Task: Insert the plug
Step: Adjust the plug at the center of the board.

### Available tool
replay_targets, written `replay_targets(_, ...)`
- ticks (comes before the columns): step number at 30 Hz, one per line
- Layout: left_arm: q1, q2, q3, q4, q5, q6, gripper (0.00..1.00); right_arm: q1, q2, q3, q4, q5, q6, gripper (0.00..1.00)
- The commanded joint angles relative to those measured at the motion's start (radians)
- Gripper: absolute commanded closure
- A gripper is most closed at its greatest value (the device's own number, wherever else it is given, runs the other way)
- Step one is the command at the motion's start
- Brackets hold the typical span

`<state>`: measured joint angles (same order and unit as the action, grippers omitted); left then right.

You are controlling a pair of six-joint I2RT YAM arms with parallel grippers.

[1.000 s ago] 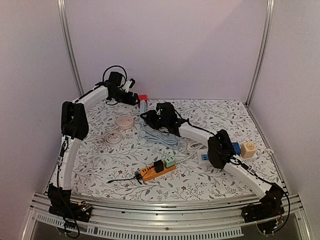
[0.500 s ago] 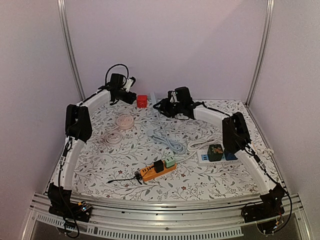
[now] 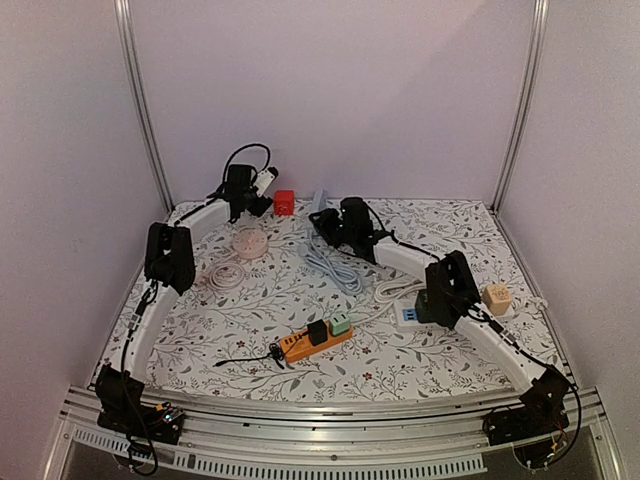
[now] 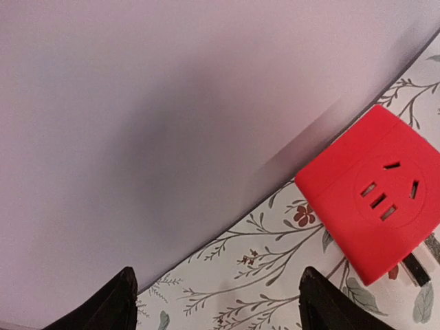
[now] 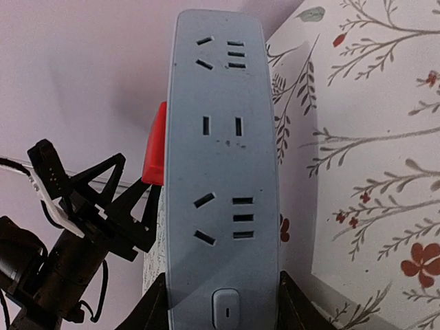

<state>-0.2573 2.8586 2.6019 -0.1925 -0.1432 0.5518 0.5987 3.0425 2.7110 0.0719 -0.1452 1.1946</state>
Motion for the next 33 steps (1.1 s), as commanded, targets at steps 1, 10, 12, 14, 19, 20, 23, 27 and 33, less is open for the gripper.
replay_targets(1, -0.009, 0.060, 0.036, 0.080, 0.029, 0.165, 0.19, 0.068, 0.009, 0.029, 0.077, 0.118, 0.026, 1.00)
replay_targets(10, -0.027, 0.056, 0.041, 0.134, 0.257, 0.162, 0.16, 0.070, 0.060, 0.052, 0.068, 0.125, 0.085, 1.00)
replay_targets(12, -0.032, 0.055, 0.039, 0.142, 0.289, 0.164, 0.16, 0.058, 0.073, 0.069, 0.056, 0.102, 0.110, 1.00)
replay_targets(14, -0.040, 0.046, 0.024, 0.143, 0.311, 0.172, 0.17, 0.049, 0.081, 0.077, 0.040, 0.070, 0.120, 1.00)
replay_targets(19, -0.062, -0.023, -0.083, 0.123, 0.345, 0.173, 0.18, 0.044, 0.077, 0.080, 0.010, -0.015, 0.091, 1.00)
replay_targets(20, -0.066, -0.036, -0.091, 0.101, 0.364, 0.165, 0.18, 0.044, 0.076, 0.079, 0.006, -0.034, 0.092, 1.00)
replay_targets(23, -0.074, -0.074, -0.091, 0.025, 0.399, 0.118, 0.18, 0.045, 0.083, 0.082, 0.004, -0.066, 0.108, 1.00)
replay_targets(27, -0.060, -0.120, -0.108, -0.051, 0.405, 0.033, 0.18, 0.053, 0.084, 0.086, 0.002, -0.115, 0.107, 1.00)
replay_targets(33, -0.027, -0.152, -0.102, -0.141, 0.390, -0.069, 0.11, 0.092, 0.089, 0.087, 0.015, -0.124, 0.106, 1.00)
